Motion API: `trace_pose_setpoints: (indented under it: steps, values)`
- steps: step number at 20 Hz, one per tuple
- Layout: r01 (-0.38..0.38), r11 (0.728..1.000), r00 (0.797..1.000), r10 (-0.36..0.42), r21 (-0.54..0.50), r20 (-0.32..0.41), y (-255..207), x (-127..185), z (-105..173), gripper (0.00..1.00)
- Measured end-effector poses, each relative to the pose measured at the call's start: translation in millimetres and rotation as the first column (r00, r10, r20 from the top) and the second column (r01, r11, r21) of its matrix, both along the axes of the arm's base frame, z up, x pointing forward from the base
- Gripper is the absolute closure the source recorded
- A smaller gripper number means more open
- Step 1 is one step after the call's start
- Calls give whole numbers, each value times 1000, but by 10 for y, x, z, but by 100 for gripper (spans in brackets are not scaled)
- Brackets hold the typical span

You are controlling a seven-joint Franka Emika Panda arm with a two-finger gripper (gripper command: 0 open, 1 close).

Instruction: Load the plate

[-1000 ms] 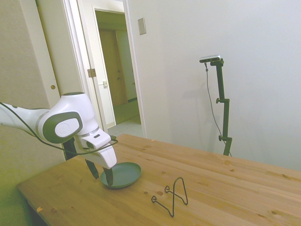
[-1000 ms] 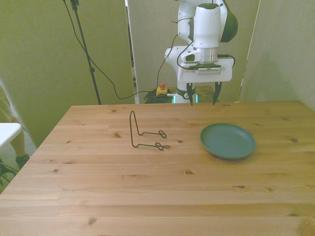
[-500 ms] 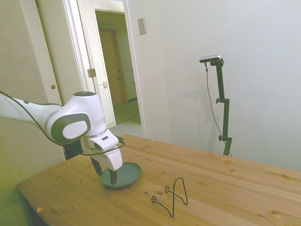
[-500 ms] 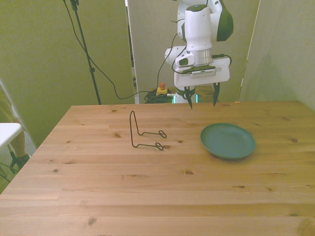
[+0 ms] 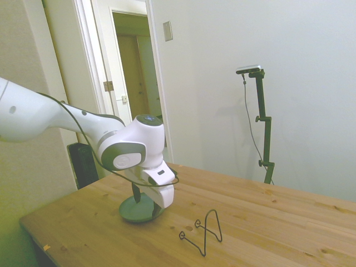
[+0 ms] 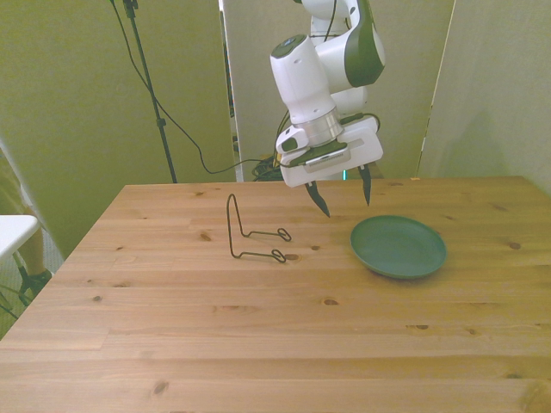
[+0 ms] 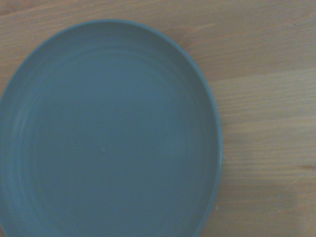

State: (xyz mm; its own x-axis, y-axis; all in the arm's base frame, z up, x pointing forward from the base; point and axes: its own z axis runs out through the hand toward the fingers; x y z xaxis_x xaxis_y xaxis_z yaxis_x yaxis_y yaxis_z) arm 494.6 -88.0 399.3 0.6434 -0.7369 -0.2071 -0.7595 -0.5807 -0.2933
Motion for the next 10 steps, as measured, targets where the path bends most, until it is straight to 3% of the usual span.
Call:
trace_pose_setpoints:
  steps: [6,10]
  values:
    - [-37,999,999,38,25,-10,-65,178,-182,0]
    - [-9,1000,1000,9,6,22,-77,323,-298,0]
